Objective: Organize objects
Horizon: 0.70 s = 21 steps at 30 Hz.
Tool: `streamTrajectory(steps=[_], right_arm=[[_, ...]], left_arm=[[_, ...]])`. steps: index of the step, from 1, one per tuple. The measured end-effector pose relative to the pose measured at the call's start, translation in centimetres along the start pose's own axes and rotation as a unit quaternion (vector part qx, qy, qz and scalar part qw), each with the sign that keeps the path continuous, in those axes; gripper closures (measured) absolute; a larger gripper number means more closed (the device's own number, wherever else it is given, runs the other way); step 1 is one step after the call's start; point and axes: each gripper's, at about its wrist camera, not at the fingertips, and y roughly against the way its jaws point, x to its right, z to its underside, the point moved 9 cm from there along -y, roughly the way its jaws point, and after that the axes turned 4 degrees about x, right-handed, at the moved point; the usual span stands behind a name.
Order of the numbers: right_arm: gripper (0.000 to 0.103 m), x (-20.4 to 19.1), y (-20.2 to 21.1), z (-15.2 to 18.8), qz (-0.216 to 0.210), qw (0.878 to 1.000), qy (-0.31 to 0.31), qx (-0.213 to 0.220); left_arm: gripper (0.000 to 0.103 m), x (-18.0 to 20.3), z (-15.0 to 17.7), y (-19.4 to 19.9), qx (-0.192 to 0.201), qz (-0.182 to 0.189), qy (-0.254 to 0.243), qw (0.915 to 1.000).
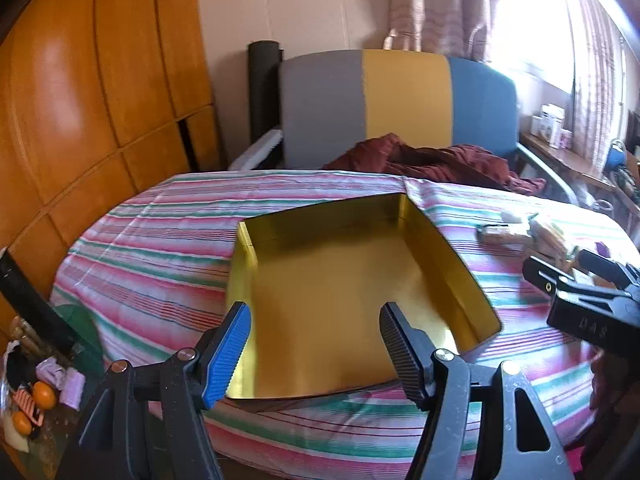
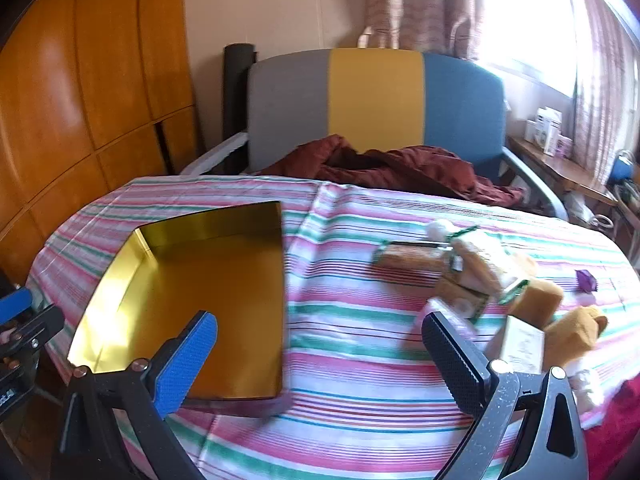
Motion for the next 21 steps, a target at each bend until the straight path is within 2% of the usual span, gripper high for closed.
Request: streamTrajectory(steps=[3, 6, 8, 10, 13, 15, 17, 19, 21], right_arm=[[0.000, 2.2, 0.2, -0.1, 0.017, 1.000, -0.016, 0.001], [0.000, 4.4, 0.4, 0.0, 0.035, 0.999, -0.030, 0.002], [0.000, 5.8, 0.5, 0.0, 0.043, 0.998, -0.040, 0.001], [0.000, 7.2, 0.8, -0.1, 0.051, 0.997, -0.050, 0.003], [0.000, 10.2, 1.6, -0.4, 0.066, 0.995, -0.070, 0.007], [0.000, 12.7, 2.3, -0.5, 0.082, 0.992, -0.092, 0.007], [0.000, 16.1, 3.2, -0.3, 0.107, 0.987, -0.115, 0.006], [0.000, 19.4, 4.2, 0.0, 0.136, 0.982, -0.131, 0.006], [0.000, 22.6, 5.1, 0.4, 0.159, 0.976, -0.151, 0.005]], left_arm=[[0.035, 1.4, 0.0, -0.2, -0.005, 0.029, -0.006, 0.9995], [0.035, 3.0, 0.3, -0.4, -0.018, 0.076, 0.000, 0.9970], [0.035, 4.4, 0.5, -0.7, -0.039, 0.118, 0.013, 0.9921], [0.035, 5.8, 0.5, -0.8, -0.049, 0.146, 0.010, 0.9880], [0.035, 8.2, 0.2, -0.2, -0.036, 0.170, -0.015, 0.9846], [0.035, 10.6, -0.1, -0.2, -0.036, 0.190, -0.044, 0.9802], [0.035, 12.7, -0.1, -0.1, -0.045, 0.225, -0.054, 0.9719], [0.032, 14.2, -0.1, -0.4, -0.053, 0.242, -0.065, 0.9667], [0.024, 16.5, -0.1, -0.3, -0.057, 0.268, -0.081, 0.9583]])
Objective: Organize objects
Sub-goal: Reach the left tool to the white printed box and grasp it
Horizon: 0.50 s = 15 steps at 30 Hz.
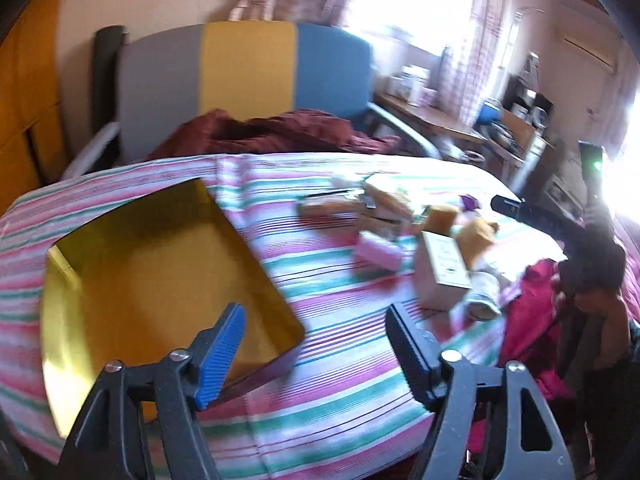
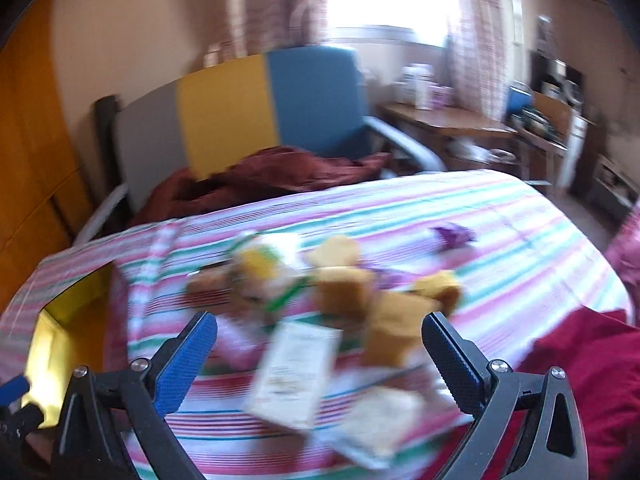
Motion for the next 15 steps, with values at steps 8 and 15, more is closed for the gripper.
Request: streamTrajectory(steps=[8, 15], right_arm=[[0.000, 9.5, -1.1, -1.4, 0.040, 0.995, -0.091, -0.004], [0.000, 11.9, -3.3, -0.1, 0.009, 0.986, -0.163, -0.026]], left_arm=[[0.023, 6.8, -0.4, -5.0, -0.066, 0.074, -0.059, 0.9933], [0.023, 11.6, -0.1, -9.8, -0.118, 0.100, -0.083, 0.9845]])
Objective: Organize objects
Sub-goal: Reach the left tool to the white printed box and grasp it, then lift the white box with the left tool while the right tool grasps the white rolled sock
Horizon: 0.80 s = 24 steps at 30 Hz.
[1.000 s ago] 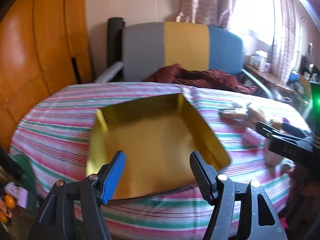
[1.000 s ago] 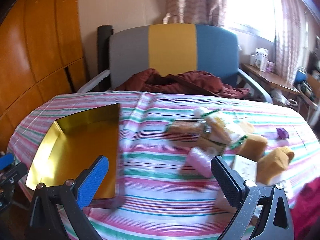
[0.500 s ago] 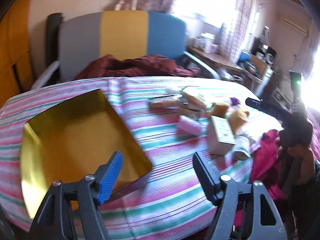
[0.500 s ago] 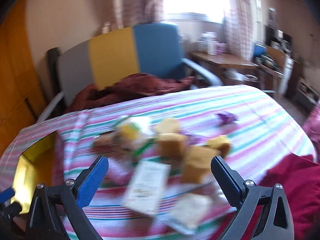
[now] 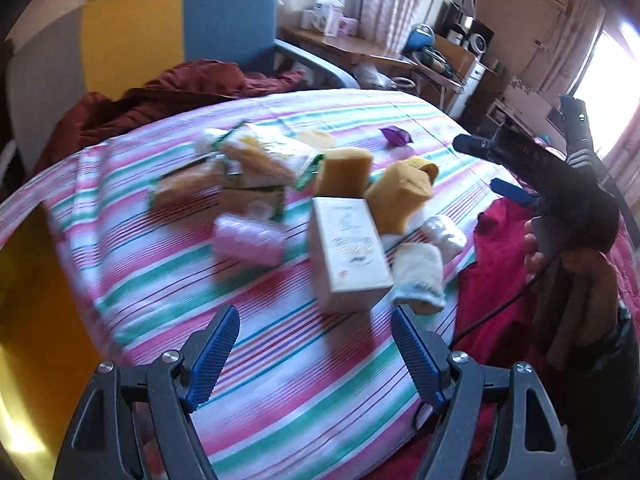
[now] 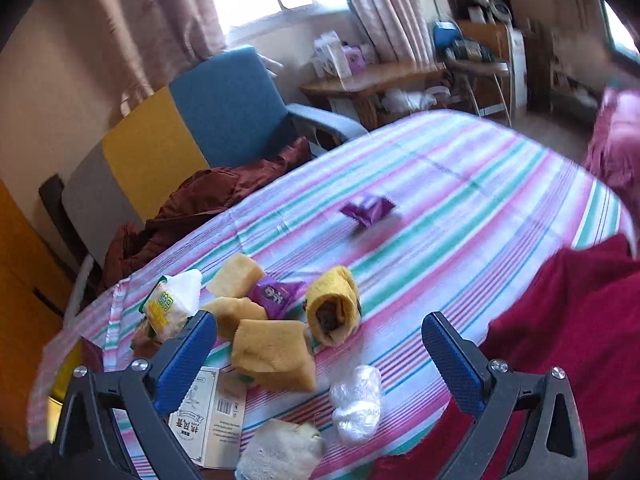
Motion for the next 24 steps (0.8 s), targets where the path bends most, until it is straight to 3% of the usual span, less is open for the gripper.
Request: streamTrajectory(steps=[7, 15, 16, 18, 24], right_arm=[[0.000, 1.3, -0.7, 0.2, -0.034, 0.997, -0.069, -0.022], [0.000, 1.1, -0.8, 0.0, -0.034, 0.997, -0.062, -0.015], [0.000, 1.1, -0.8, 0.0, -0.036, 0.997, -0.062, -0.017], [0.000, 0.9, -1.1, 0.2, -0.040, 0.997, -0.060, -0.025], [0.000, 0.5, -1.6, 0.7, -0.022, 0.999, -0.027, -0.035]], left_arm=[[0.023, 1.9, -2.1, -4.1, -0.016, 0.001, -0.020, 0.9997], [0.025, 2.9, -3.0, -8.9, -0.050, -0.016, -0.050, 0.9974], [0.028, 2.8, -2.9, -9.7, -0.054, -0.021, -0.052, 0.9969], [0.045, 2.5, -2.6, -10.6, -0.065, -0.021, -0.049, 0.9965], [0.052, 1.7, -1.4, -9.0, -0.033, -0.002, -0.033, 0.9989]])
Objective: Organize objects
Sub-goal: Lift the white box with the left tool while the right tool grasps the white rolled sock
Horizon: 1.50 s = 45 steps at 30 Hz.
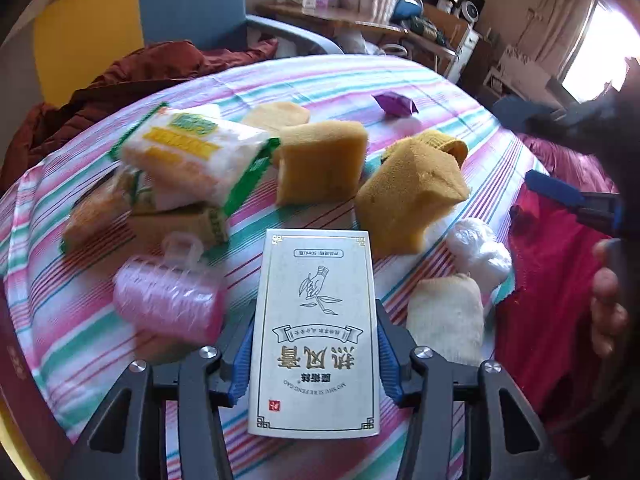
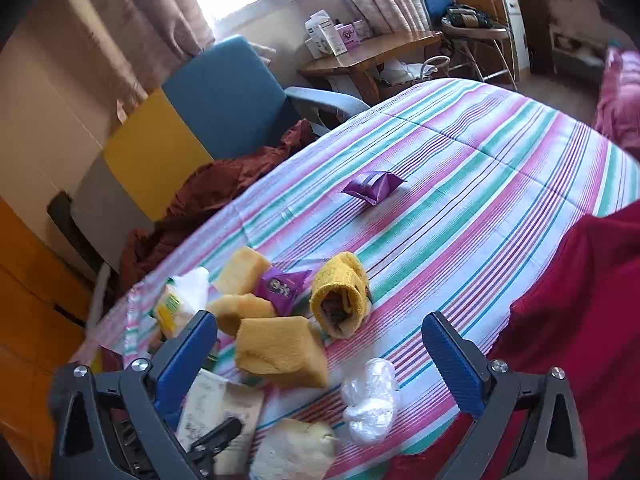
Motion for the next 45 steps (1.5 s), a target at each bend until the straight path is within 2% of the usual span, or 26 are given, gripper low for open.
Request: streamTrajectory(steps=[4, 9, 14, 16, 18, 20, 21, 24, 26, 29, 30, 31, 33, 37, 40, 45], right_arm=[[0.009, -1.2, -1.2, 1.3, 0.008, 0.999, 0.043, -0.029], [0.012, -2.0, -2.0, 2.4, 0.018, 0.996, 0.078, -0.045], [0.012, -4.1, -1.6, 4.6, -0.039, 0.990, 0.095, -0.097], [0.012, -5.6, -1.0, 6.0, -0.063, 0.984, 0.122, -0.117], [0.012, -6.8, -0.6, 7.8, -0.068, 0.973, 0.165, -0.148], [0.012, -6.8, -0.6, 9.7, -0.034, 0.962, 0.205, -0.178], [0.012, -6.5, -0.6, 10.3, -0.020, 0.960, 0.206, -0.187], [0.012, -5.8, -0.9, 11.4, -0.007, 0.962, 0.182, -0.203], [0.012, -5.2, -1.6, 11.8, 0.022, 0.962, 0.184, -0.202], [0.020, -3.8, -3.1, 12.3, 0.058, 0.960, 0.182, -0.207], [0.038, -3.4, -3.2, 12.2, 0.069, 0.959, 0.186, -0.201], [0.042, -3.1, -3.2, 11.9, 0.078, 0.960, 0.188, -0.191], [0.044, -3.1, -2.7, 11.5, 0.067, 0.963, 0.183, -0.185], [0.045, -5.6, -0.7, 11.1, 0.029, 0.963, 0.218, -0.158], [0.045, -9.3, 0.7, 10.9, -0.018, 0.961, 0.239, -0.140], [0.045, -17.6, 1.9, 13.0, -0.099, 0.942, 0.295, -0.129]], left_arm=[[0.052, -0.9, 1.1, 2.5, 0.025, -0.002, 0.010, 0.9996], [0.052, -2.0, 2.7, 5.5, 0.044, -0.005, 0.021, 0.9988], [0.052, -3.4, 3.6, 8.4, 0.063, -0.012, 0.032, 0.9975], [0.052, -4.2, 4.2, 10.0, 0.076, -0.013, 0.040, 0.9962], [0.051, -4.9, 4.2, 10.9, 0.086, -0.018, 0.050, 0.9949], [0.051, -5.8, 4.4, 12.2, 0.098, -0.019, 0.066, 0.9929], [0.051, -6.0, 4.4, 12.5, 0.102, -0.019, 0.071, 0.9920], [0.051, -7.2, 4.6, 13.8, 0.117, -0.022, 0.090, 0.9888], [0.051, -7.9, 4.8, 14.6, 0.125, -0.025, 0.099, 0.9869], [0.051, -9.1, 5.4, 16.1, 0.139, -0.035, 0.116, 0.9828], [0.051, -9.8, 5.7, 16.8, 0.146, -0.039, 0.126, 0.9805], [0.051, -10.5, 5.9, 17.3, 0.151, -0.044, 0.134, 0.9784], [0.051, -12.3, 6.7, 18.7, 0.162, -0.059, 0.154, 0.9729], [0.051, -16.7, 9.0, 21.4, 0.177, -0.103, 0.196, 0.9589], [0.051, -20.9, 11.9, 23.6, 0.183, -0.151, 0.239, 0.9416], [0.051, -26.0, 16.5, 25.0, 0.168, -0.211, 0.290, 0.9182]])
